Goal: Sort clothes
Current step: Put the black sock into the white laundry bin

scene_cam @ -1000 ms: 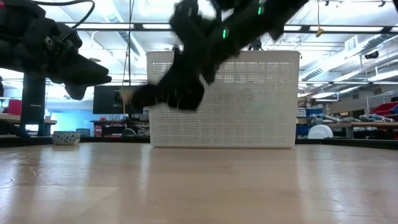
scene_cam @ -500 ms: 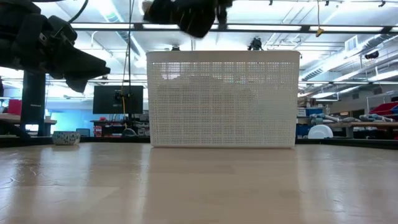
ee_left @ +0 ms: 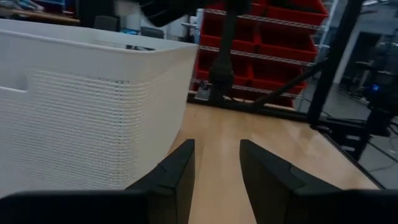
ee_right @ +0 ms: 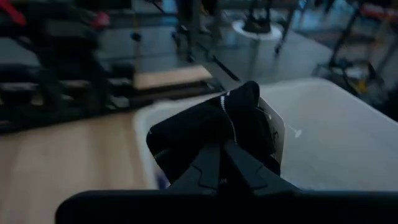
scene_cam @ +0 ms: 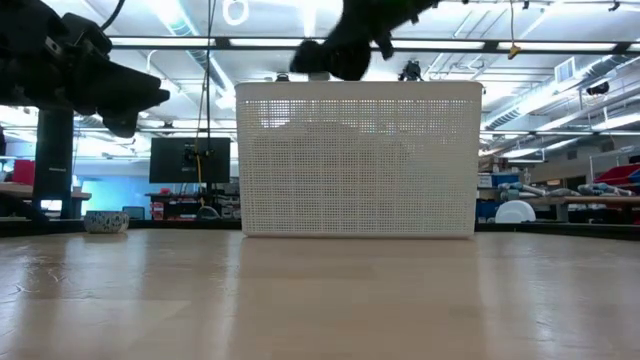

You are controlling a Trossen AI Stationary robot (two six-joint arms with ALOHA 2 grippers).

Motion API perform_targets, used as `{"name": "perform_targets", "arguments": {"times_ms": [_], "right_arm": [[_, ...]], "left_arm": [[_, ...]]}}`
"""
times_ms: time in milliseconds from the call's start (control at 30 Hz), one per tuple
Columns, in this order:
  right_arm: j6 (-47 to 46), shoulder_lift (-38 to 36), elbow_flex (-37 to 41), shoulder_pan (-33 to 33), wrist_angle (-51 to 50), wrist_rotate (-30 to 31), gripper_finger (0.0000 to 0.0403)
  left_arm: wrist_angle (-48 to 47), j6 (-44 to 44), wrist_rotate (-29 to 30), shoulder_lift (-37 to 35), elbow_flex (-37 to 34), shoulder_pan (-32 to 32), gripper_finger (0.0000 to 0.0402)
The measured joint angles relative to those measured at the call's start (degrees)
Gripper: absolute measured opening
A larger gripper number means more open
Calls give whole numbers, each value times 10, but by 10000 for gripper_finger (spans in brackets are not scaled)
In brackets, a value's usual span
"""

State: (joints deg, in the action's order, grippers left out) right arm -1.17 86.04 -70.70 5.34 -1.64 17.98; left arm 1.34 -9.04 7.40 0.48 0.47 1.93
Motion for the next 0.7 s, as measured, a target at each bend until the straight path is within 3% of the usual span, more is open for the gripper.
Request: {"name": "perform_targets", "arguments": {"times_ms": [233,500,700], "right_arm": [[-36,0,0,65,-77,-1,7],[-85,0,0,129,-146,-101,8],[-93,0,0,142,-162,-108,11]], "left_arm": [[-1,0,-36,-5,0,0,131],[3,11,-36,-5,0,0,131],[17,15,-36,-5,-1,0,131]]}}
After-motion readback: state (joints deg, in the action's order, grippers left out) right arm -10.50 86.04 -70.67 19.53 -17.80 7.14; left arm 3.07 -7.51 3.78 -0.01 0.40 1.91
